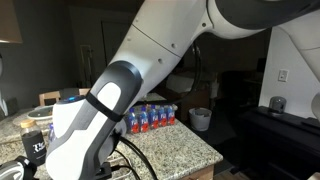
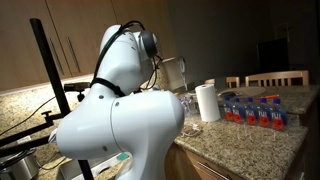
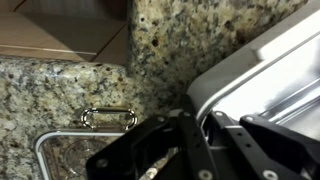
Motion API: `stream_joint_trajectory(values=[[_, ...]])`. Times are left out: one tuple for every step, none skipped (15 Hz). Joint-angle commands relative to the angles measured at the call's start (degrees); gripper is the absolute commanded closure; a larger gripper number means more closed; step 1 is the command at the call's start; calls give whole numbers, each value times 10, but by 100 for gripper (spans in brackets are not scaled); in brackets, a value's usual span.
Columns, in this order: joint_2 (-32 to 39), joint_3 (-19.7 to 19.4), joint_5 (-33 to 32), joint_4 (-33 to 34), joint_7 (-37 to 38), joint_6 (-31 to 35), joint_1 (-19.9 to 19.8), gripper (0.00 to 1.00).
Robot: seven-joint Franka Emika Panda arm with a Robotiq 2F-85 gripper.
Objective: Put the bow on the lid
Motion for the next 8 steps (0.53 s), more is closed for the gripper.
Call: stream_joint_trajectory(values=[[-42,-20,-2,-26,60,-23,-15,94],[-48,-26,-2,-32,75,-25,-21,94],[-54,-29,-1,-37,90,-26,-30,95],[-60,-31,0,-43,103,-29,-40,95],[-68,-32,0,-52,115,-28,-51,95],[-75,-32,-1,-61,124,-26,-63,95],[-82,-32,-2,-73,134,-24,-75,95],[-89,-31,-3,-85,142,-23,-87,95]])
